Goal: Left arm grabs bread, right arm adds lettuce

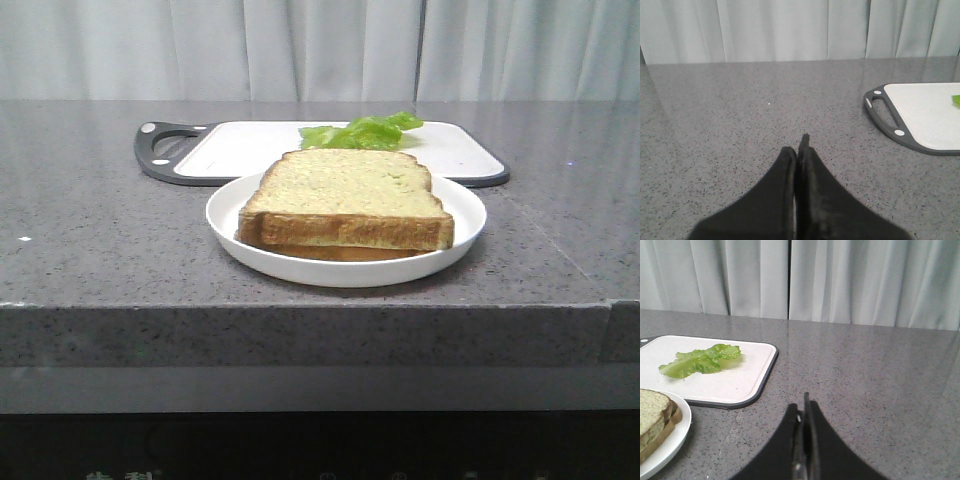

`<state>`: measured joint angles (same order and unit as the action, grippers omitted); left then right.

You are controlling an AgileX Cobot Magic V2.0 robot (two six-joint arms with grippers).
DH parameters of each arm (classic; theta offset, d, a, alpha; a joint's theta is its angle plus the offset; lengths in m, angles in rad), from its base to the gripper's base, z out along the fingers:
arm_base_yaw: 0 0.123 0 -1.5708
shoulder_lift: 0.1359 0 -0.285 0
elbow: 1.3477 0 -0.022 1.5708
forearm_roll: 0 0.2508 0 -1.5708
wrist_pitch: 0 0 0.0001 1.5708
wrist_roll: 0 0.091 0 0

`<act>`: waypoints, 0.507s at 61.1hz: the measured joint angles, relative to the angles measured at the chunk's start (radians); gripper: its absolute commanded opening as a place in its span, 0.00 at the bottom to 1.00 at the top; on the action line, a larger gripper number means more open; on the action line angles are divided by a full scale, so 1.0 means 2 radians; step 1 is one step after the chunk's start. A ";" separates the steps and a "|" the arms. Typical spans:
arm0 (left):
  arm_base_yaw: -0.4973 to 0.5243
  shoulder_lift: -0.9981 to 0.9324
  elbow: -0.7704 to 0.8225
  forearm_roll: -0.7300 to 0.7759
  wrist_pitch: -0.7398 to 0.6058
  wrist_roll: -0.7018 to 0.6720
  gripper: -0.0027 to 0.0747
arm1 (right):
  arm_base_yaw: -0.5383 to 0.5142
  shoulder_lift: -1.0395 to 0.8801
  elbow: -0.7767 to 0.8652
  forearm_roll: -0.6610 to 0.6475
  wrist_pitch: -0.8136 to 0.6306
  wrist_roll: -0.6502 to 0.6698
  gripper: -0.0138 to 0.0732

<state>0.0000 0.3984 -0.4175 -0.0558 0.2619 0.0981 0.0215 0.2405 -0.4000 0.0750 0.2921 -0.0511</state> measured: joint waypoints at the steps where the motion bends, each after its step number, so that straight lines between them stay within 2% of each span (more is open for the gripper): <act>1: 0.000 0.013 -0.004 0.000 0.001 0.000 0.01 | 0.000 0.006 -0.004 0.001 0.001 0.000 0.09; 11: 0.000 0.074 -0.031 -0.008 0.003 0.000 0.02 | 0.000 0.048 -0.025 -0.002 0.003 0.000 0.11; 16: 0.000 0.081 -0.032 -0.018 0.003 0.000 0.09 | 0.000 0.051 -0.025 -0.002 0.004 0.000 0.20; 21: 0.000 0.081 -0.032 -0.021 0.003 0.000 0.30 | 0.000 0.052 -0.025 -0.003 0.004 0.000 0.36; 26: 0.000 0.081 -0.032 -0.023 0.003 0.000 0.61 | 0.000 0.052 -0.025 -0.003 0.005 0.000 0.59; 31: 0.000 0.081 -0.032 -0.024 0.003 0.000 0.80 | 0.000 0.052 -0.025 -0.003 0.005 0.000 0.72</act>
<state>0.0000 0.5609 -0.4809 -0.1041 0.2672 0.0981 0.0215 0.3435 -0.4507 0.0688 0.3027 -0.0511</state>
